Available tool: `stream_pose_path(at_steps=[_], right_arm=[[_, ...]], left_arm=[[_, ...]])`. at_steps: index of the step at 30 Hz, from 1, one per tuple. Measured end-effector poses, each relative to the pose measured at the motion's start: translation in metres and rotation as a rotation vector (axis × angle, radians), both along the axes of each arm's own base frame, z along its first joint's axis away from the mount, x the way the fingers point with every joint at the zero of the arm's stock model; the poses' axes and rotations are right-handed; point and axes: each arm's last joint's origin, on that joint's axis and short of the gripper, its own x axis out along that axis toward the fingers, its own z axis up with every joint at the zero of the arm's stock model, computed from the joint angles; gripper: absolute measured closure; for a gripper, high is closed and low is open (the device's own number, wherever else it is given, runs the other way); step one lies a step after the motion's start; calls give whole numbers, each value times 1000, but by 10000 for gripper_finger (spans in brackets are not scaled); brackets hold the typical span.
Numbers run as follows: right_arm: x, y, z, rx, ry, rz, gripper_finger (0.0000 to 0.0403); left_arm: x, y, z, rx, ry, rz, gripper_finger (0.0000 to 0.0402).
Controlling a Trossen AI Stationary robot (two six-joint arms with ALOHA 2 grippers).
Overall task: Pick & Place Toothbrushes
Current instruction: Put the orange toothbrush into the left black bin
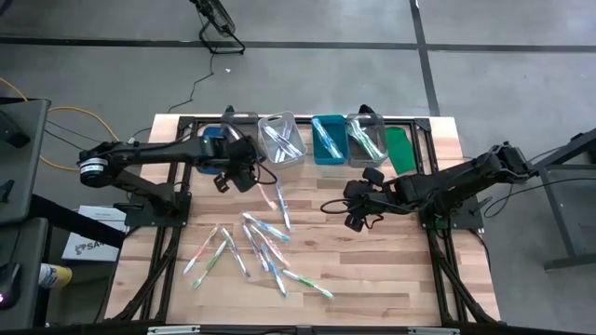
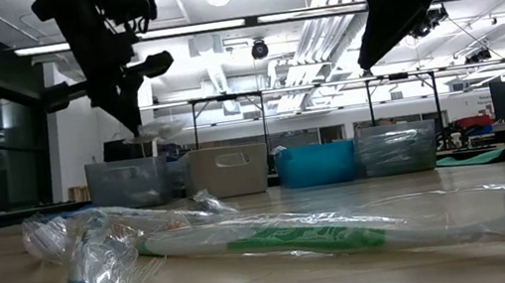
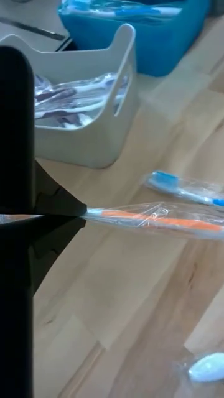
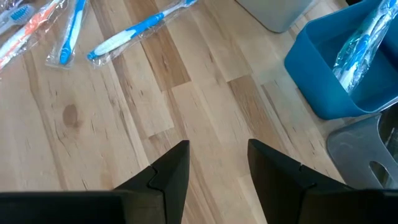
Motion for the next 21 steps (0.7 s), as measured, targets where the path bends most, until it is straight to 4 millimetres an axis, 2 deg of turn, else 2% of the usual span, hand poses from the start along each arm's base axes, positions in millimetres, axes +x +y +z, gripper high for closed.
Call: stream_pose_path(at_steps=[14, 21], right_arm=[[0, 0, 0, -12, 5, 15, 248], [0, 0, 0, -13, 5, 17, 248]], left_arm=[[-10, 27, 1, 61, 17, 126, 401], [-13, 31, 0, 76, 35, 136, 401]])
